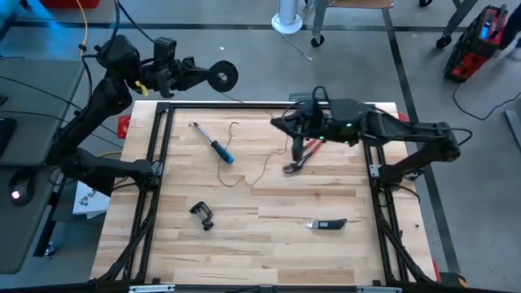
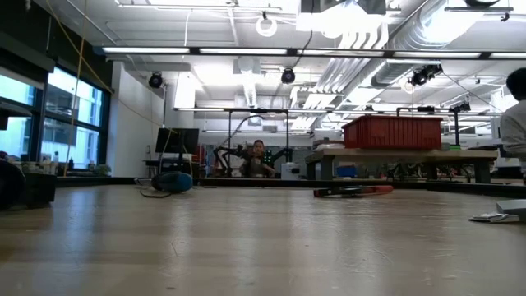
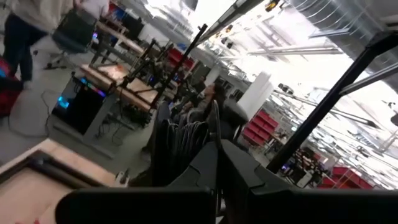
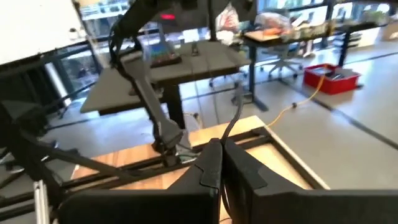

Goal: Coil cords
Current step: Coil the black wire onto the black spool

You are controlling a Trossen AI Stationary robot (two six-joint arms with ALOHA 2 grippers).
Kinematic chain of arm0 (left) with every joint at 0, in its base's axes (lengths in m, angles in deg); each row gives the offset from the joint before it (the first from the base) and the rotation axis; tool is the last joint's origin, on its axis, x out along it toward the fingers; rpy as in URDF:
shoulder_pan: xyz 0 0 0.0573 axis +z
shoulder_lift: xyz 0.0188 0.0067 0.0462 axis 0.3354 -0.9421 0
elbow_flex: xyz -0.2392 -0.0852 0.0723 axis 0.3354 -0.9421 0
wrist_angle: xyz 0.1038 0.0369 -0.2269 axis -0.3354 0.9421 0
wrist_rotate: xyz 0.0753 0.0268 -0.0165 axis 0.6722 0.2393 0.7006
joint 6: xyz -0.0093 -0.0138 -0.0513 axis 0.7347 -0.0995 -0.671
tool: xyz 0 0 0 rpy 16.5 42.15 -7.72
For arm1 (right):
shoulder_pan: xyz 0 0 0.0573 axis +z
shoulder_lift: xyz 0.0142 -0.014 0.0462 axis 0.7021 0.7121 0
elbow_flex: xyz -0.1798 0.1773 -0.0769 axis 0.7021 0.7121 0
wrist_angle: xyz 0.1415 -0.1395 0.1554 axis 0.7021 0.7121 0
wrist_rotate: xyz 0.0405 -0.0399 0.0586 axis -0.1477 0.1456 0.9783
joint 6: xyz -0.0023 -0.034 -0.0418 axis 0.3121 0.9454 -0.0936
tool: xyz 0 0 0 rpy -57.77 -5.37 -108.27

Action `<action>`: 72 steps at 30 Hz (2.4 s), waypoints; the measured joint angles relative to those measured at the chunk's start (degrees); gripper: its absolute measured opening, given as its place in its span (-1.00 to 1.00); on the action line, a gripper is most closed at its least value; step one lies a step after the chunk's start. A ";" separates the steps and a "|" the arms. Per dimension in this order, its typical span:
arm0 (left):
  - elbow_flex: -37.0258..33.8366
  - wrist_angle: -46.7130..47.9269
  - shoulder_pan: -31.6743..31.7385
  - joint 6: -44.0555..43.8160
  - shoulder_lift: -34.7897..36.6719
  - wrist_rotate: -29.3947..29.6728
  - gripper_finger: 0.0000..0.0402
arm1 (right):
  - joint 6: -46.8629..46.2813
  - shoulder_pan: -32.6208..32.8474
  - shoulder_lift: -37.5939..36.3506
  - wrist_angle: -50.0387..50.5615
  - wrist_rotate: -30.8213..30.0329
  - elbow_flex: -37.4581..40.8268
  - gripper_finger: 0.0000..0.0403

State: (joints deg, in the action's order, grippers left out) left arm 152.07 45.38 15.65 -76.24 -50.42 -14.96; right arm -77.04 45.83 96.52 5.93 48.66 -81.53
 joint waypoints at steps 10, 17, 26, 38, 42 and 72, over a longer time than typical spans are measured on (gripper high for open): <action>0.00 10.11 -0.17 1.86 1.03 3.62 -1.00 | 1.08 0.00 -4.79 0.32 -1.61 -0.02 -1.00; 0.00 10.99 -0.52 0.92 0.42 4.88 -1.00 | 1.99 0.00 -5.64 0.46 -1.61 0.00 -1.00; 0.00 12.65 -9.25 -4.68 -5.25 3.39 -1.00 | 3.46 -2.14 -5.75 -1.90 -0.78 -0.02 -1.00; 0.00 -7.30 -16.02 -14.45 -14.40 -5.36 -1.00 | 4.78 -2.49 -5.74 -2.17 0.42 -0.02 -1.00; 0.00 -6.41 -14.70 -14.35 -14.37 -4.80 -1.00 | 6.80 -1.84 -6.18 -2.63 0.42 0.00 -1.00; 0.02 -11.53 -17.72 -21.78 -15.49 -3.50 -1.00 | 10.40 -3.42 -7.68 -6.33 -1.90 -0.02 -1.00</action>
State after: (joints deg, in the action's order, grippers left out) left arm 152.09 33.85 -2.08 -98.02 -65.92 -18.46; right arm -66.64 42.41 88.84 -0.40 46.75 -81.55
